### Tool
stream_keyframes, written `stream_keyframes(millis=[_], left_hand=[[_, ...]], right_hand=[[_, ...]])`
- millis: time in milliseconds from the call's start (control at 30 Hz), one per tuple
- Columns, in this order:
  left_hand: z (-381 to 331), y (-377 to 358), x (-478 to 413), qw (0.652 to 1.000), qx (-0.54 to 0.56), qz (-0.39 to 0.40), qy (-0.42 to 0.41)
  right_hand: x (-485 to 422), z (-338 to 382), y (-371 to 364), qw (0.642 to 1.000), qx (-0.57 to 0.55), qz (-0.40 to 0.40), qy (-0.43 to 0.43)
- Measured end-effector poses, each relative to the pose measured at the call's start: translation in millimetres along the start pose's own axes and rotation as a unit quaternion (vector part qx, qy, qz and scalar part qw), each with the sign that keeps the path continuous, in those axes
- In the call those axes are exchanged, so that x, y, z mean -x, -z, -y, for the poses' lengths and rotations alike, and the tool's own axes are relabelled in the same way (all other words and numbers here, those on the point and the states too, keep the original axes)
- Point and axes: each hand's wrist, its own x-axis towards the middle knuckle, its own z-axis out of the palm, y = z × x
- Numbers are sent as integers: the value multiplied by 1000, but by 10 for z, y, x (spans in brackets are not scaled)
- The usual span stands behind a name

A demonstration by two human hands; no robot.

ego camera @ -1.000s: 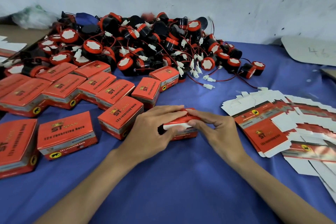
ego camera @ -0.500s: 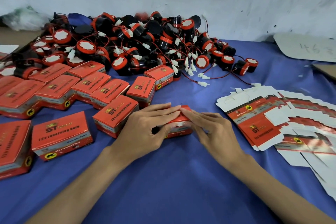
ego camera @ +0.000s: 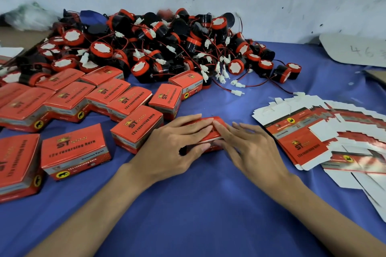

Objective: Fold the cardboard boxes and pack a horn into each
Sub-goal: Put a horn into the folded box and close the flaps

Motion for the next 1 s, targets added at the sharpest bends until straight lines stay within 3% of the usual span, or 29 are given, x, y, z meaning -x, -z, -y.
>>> stream_keyframes(millis=[100, 267, 367, 433, 500, 533, 667, 767, 1000], left_hand=[[-27, -4, -3, 999, -41, -6, -11], [-126, -63, -16, 993, -112, -25, -8], [-141, -56, -79, 977, -203, -34, 47], [-85, -27, -117, 963, -243, -52, 106], [-46, -34, -127, 950, -274, -55, 137], [-42, -43, -128, 947, -285, -48, 139], [-43, -10, -129, 956, -262, -31, 130], [-59, 46, -110, 974, -198, -39, 104], [-240, 30, -107, 989, -128, -71, -15]], right_hand=[[39, 63, 36, 995, 95, 18, -17], [-44, -6, 99, 997, -4, 72, 10], [-153, -265, 223, 989, 70, 83, -104], [-143, -524, 322, 919, 181, 232, -263], [-91, -685, 375, 840, 203, 349, -362], [-49, -715, 367, 830, 209, 367, -364], [-25, -718, 363, 873, 205, 296, -328], [-72, -685, 417, 877, 254, 277, -301], [-98, -307, 268, 882, 307, 326, -146]])
